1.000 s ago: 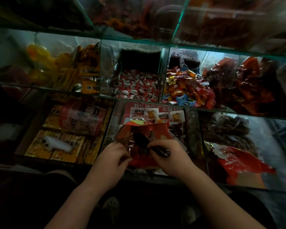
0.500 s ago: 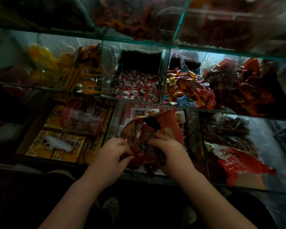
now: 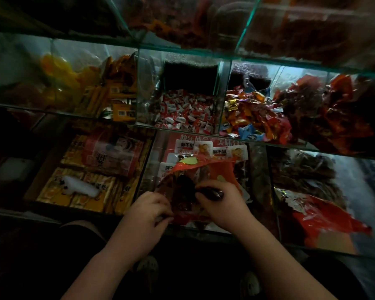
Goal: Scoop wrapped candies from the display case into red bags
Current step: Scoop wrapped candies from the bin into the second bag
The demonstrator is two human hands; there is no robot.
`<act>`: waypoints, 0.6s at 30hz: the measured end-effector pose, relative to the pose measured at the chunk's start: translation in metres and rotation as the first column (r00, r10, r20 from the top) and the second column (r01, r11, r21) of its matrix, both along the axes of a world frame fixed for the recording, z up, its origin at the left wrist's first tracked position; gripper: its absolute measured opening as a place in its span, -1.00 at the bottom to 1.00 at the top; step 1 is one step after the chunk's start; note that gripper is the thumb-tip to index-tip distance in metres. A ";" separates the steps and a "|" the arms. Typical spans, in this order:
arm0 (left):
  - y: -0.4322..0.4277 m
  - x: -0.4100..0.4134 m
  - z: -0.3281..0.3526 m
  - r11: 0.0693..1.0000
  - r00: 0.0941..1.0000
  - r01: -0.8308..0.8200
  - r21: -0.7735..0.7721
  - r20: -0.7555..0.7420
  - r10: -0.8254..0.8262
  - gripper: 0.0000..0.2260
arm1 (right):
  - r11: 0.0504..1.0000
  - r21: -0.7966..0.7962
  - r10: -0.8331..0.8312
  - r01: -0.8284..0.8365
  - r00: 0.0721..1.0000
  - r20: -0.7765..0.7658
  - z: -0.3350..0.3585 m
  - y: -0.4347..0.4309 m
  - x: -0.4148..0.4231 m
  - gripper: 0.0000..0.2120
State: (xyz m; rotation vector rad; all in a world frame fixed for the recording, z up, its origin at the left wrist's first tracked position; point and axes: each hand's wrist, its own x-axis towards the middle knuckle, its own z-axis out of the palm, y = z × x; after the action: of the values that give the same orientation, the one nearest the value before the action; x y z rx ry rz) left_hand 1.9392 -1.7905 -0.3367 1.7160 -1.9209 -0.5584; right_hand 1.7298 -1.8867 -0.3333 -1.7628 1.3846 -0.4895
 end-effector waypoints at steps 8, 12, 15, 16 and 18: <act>0.012 -0.007 -0.010 0.996 0.986 -0.076 -0.044 -0.150 0.069 -0.83 | 0.995 0.042 -0.092 0.089 0.994 0.065 -0.010 0.015 0.013 -0.85; 0.006 -0.005 -0.008 0.997 0.987 -0.081 -0.007 -0.140 0.080 -0.83 | 0.967 0.197 -0.185 0.161 0.976 0.113 -0.016 0.008 0.028 -0.66; 0.004 -0.001 -0.009 0.996 0.987 -0.086 0.000 -0.134 0.085 -0.83 | 0.941 0.252 -0.274 0.228 0.947 0.167 -0.016 0.008 0.036 -0.82; 0.004 0.001 -0.010 0.996 0.987 -0.086 -0.006 -0.134 0.084 -0.82 | 0.926 0.280 -0.314 0.253 0.928 0.199 -0.016 0.009 0.036 -0.85; 0.004 0.004 -0.012 0.996 0.986 -0.087 -0.011 -0.146 0.084 -0.79 | 0.860 0.420 -0.430 0.289 0.855 0.292 -0.014 0.012 0.035 -0.86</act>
State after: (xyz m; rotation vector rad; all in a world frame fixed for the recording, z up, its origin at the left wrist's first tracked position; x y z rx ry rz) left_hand 1.9433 -1.7866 -0.3482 1.6890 -1.7378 -0.6153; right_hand 1.7651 -1.8750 -0.3475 -1.0373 1.4232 -0.6876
